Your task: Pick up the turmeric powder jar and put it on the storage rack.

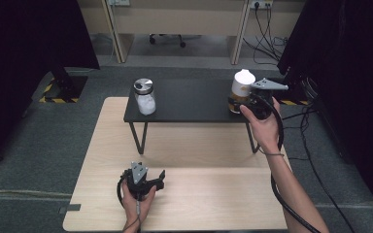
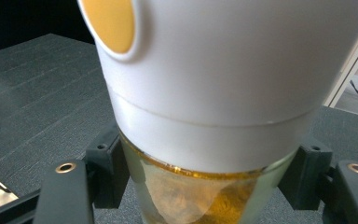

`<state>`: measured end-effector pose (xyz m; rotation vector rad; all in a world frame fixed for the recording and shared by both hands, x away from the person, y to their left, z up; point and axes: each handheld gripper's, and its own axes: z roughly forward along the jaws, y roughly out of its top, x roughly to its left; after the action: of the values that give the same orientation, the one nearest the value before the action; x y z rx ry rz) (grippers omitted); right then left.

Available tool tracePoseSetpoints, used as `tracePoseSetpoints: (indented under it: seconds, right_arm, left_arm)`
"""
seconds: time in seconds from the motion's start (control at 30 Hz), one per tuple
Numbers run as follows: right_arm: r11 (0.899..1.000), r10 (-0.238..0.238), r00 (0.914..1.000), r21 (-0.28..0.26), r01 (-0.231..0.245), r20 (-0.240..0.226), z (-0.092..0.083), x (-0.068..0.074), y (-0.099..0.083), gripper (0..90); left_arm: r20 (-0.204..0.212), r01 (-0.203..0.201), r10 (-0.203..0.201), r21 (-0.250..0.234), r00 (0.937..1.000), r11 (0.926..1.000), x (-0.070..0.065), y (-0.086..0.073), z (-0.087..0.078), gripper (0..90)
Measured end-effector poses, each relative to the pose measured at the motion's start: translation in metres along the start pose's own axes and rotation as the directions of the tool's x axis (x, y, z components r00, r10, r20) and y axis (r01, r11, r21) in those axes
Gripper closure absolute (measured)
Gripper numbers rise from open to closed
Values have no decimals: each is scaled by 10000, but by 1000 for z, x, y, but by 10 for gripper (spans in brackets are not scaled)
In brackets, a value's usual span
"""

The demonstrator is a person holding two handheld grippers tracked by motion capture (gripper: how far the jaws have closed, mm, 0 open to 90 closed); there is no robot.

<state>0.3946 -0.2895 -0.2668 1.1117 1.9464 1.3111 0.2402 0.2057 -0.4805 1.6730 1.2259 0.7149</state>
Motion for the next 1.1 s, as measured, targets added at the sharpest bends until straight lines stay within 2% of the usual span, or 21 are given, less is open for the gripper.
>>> tracePoseSetpoints:
  seconds: [0.47,0.77,0.93,1.1]
  right_arm:
    - [10000,-17,10000,-94,17,4,0,0,-2,305]
    - [9986,336,9993,-406,-341,-133,-1,-5,-7,102]
    - [9977,345,9990,-573,-361,-286,-4,-6,-9,94]
    - [9967,344,9991,-732,-361,-248,-10,-3,-10,89]
  left_arm:
    - [40,22,-22,-8,10000,10000,0,0,0,40]
    - [66,37,-37,-18,10000,10000,1,0,0,40]
    - [64,50,-50,-31,10000,10000,1,0,0,40]
    - [74,54,-54,-24,10000,10000,1,0,0,40]
